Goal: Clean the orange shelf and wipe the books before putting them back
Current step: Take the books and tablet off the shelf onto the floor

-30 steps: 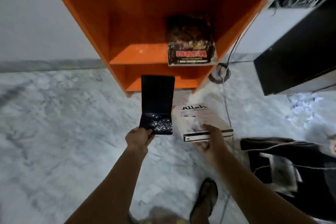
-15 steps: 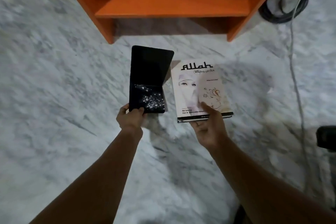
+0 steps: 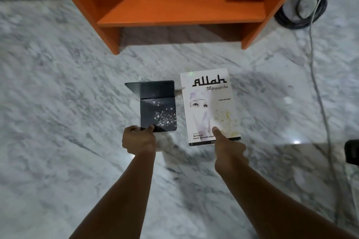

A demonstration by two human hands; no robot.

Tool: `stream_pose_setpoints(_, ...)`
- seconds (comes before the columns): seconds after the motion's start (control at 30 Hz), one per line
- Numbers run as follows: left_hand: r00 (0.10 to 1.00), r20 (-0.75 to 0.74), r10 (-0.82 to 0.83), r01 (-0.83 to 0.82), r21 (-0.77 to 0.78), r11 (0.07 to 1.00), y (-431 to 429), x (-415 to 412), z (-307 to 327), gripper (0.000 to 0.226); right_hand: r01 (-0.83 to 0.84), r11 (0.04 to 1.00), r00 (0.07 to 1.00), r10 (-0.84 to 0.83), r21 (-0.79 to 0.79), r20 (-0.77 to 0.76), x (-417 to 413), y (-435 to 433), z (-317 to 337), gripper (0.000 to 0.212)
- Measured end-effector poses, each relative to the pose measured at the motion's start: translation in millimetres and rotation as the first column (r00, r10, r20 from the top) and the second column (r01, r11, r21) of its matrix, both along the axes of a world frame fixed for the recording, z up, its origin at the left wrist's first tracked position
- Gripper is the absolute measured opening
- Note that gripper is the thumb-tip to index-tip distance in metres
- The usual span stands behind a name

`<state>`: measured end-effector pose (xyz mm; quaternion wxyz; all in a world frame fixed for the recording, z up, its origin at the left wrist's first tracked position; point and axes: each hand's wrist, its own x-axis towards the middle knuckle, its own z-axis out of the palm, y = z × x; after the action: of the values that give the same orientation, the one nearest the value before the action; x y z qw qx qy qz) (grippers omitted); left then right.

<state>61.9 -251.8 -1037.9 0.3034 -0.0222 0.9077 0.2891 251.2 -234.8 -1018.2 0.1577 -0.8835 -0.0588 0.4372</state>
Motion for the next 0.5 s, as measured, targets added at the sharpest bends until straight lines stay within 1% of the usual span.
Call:
stream_pose_setpoints(0.03, 0.999, 0.008, -0.034, 0.035, -0.026, 0.999, -1, 1, 9, 0.052, -0.052, 0.999, 0.998, 0.052, -0.018, 0.038, 0, 5, 13, 0.090)
stream_pose_setpoints(0.07, 0.997, 0.024, -0.071, 0.072, -0.050, 0.996, -3, 3, 20, 0.051, -0.085, 0.996, 0.996, 0.085, 0.001, 0.042, 1, 9, 24, 0.086)
stream_pose_setpoints(0.1, 0.992, 0.047, -0.117, 0.120, -0.057, 0.991, -2, 4, 38, 0.045, -0.116, 0.993, 0.993, 0.115, 0.031, 0.030, -1, 17, 44, 0.078)
stream_pose_setpoints(0.13, 0.980, 0.084, -0.182, 0.188, -0.067, 0.980, -1, 7, 56, 0.033, -0.145, 0.987, 0.989, 0.144, 0.067, 0.014, -3, 22, 58, 0.070)
stream_pose_setpoints(0.17, 0.952, 0.157, -0.264, 0.277, -0.067, 0.958, 5, 9, 81, 0.020, -0.192, 0.977, 0.981, 0.193, 0.095, 0.008, -5, 32, 81, 0.062)
stream_pose_setpoints(0.23, 0.875, 0.301, -0.380, 0.395, 0.010, 0.918, 21, 14, 124, 0.012, -0.280, 0.949, 0.956, 0.289, 0.148, -0.045, -8, 52, 123, 0.049)
stream_pose_setpoints(0.27, 0.832, 0.373, -0.410, 0.412, 0.078, 0.908, 35, 15, 150, 0.008, -0.297, 0.937, 0.947, 0.314, 0.184, -0.071, -10, 64, 146, 0.042)
stream_pose_setpoints(0.3, 0.788, 0.426, -0.445, 0.422, 0.155, 0.894, 51, 15, 180, 0.004, -0.289, 0.930, 0.942, 0.319, 0.226, -0.108, -13, 79, 172, 0.032)
stream_pose_setpoints(0.33, 0.763, 0.443, -0.471, 0.415, 0.223, 0.882, 66, 15, 205, 0.005, -0.255, 0.928, 0.940, 0.304, 0.271, -0.156, -16, 92, 197, 0.023)
stream_pose_setpoints(0.4, 0.745, 0.432, -0.508, 0.375, 0.359, 0.855, 102, 13, 262, 0.006, -0.147, 0.923, 0.915, 0.263, 0.356, -0.305, -22, 122, 254, 0.011)
stream_pose_setpoints(0.47, 0.729, 0.401, -0.554, 0.369, 0.452, 0.812, 132, 13, 314, 0.012, -0.053, 0.898, 0.866, 0.259, 0.436, -0.428, -26, 148, 301, 0.011)
stream_pose_setpoints(0.5, 0.735, 0.372, -0.567, 0.366, 0.485, 0.794, 146, 12, 337, 0.010, -0.010, 0.883, 0.849, 0.256, 0.469, -0.462, -28, 162, 322, 0.013)
